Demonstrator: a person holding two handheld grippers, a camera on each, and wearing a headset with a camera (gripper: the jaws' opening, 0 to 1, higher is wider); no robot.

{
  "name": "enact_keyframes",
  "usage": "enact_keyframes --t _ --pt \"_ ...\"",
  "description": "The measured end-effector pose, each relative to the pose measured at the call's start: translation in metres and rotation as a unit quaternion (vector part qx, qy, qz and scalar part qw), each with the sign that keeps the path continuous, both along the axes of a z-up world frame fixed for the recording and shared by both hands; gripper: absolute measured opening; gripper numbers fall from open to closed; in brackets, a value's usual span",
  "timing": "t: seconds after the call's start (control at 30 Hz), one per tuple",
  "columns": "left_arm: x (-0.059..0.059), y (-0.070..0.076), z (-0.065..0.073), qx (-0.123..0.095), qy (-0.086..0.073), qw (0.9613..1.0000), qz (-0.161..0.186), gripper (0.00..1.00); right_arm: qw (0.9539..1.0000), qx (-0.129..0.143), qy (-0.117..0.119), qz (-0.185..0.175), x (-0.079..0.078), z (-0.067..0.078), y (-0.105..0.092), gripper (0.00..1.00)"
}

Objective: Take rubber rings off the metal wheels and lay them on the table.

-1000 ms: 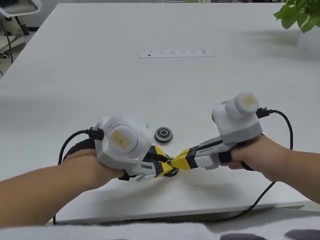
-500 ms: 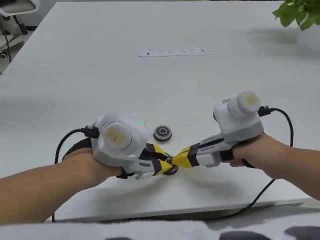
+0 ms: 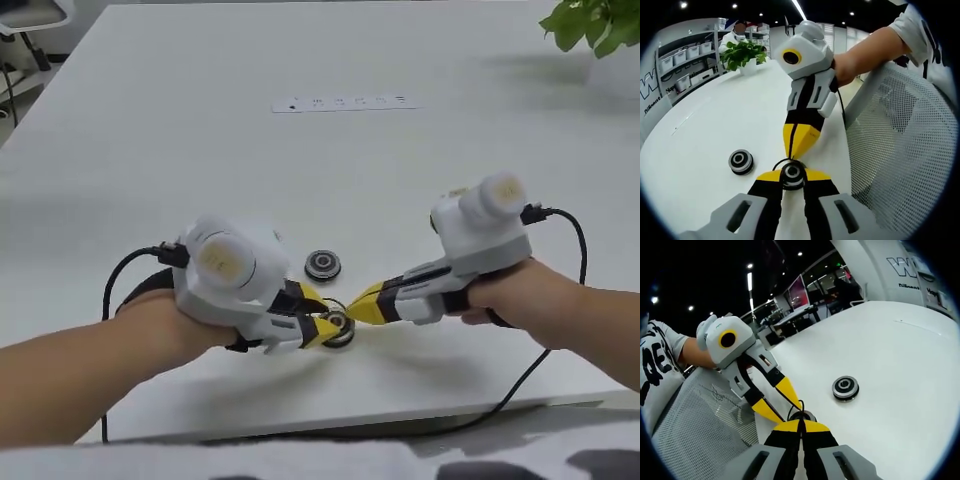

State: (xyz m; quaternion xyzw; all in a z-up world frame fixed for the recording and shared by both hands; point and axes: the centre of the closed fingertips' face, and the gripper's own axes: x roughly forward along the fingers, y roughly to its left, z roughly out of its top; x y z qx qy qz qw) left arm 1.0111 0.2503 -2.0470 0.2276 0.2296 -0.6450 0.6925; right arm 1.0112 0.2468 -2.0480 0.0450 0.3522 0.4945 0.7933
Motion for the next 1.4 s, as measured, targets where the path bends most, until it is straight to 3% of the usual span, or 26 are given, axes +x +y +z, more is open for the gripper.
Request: enact_keyframes --t 0.5,1.4 --pt "-0.006 0.013 0.027 -0.036 0.012 0.9992 0.011 0.25 0.9998 0.016 -0.013 -0.006 0.003 0.017 0.003 0.00" --pt "-0.007 0.053 0.039 -0.058 0.019 0.9967 0.053 0.48 0.9997 0.018 -0.017 -0.003 0.004 0.030 0.011 0.00"
